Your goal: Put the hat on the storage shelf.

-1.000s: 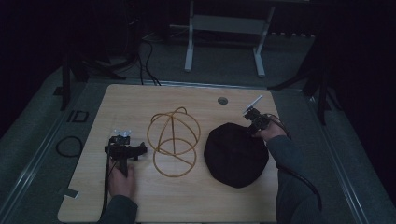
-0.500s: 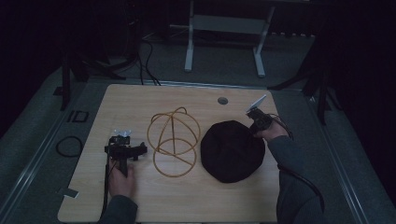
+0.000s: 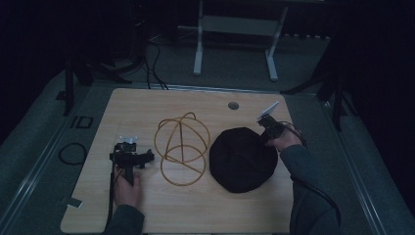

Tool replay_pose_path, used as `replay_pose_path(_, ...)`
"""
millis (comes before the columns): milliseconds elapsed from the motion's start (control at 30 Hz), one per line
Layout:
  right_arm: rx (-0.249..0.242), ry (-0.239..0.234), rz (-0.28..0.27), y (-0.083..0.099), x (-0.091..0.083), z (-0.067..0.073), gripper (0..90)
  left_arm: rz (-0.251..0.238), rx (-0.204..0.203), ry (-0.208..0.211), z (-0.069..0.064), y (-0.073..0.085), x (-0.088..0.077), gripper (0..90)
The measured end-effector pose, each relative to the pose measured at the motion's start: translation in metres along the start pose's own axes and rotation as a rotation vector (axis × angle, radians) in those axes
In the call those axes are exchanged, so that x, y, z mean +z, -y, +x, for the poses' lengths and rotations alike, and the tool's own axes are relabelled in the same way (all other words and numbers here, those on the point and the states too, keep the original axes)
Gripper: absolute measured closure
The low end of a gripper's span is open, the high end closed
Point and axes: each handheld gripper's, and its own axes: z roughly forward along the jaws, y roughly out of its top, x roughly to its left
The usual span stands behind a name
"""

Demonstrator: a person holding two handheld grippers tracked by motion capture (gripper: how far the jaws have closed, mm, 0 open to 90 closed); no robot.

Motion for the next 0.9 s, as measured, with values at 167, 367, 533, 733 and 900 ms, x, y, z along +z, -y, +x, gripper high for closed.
replay_pose_path(167,0.039,-0.054,0.016,0.002,-0.003,-0.008,78.3,0.000,0.000,0.000,0.000,0.000,0.000,1.2)
replay_pose_path(367,0.063,-0.089,0.038,0.006,-0.008,-0.012,78.8,0.000,0.000,0.000,0.000,0.000,0.000,1.2)
replay_pose_path(533,0.080,-0.137,0.031,0.006,-0.020,-0.017,78.7,0.002,0.002,0.000,0.000,0.000,0.000,1.2)
replay_pose_path(733,0.095,-0.143,0.025,0.001,-0.042,-0.017,78.6,0.002,0.002,0.000,0.000,0.000,0.000,1.2)
replay_pose_path(900,0.118,-0.150,0.009,-0.002,-0.058,-0.022,78.5,0.002,0.002,0.000,0.000,0.000,0.000,1.2)
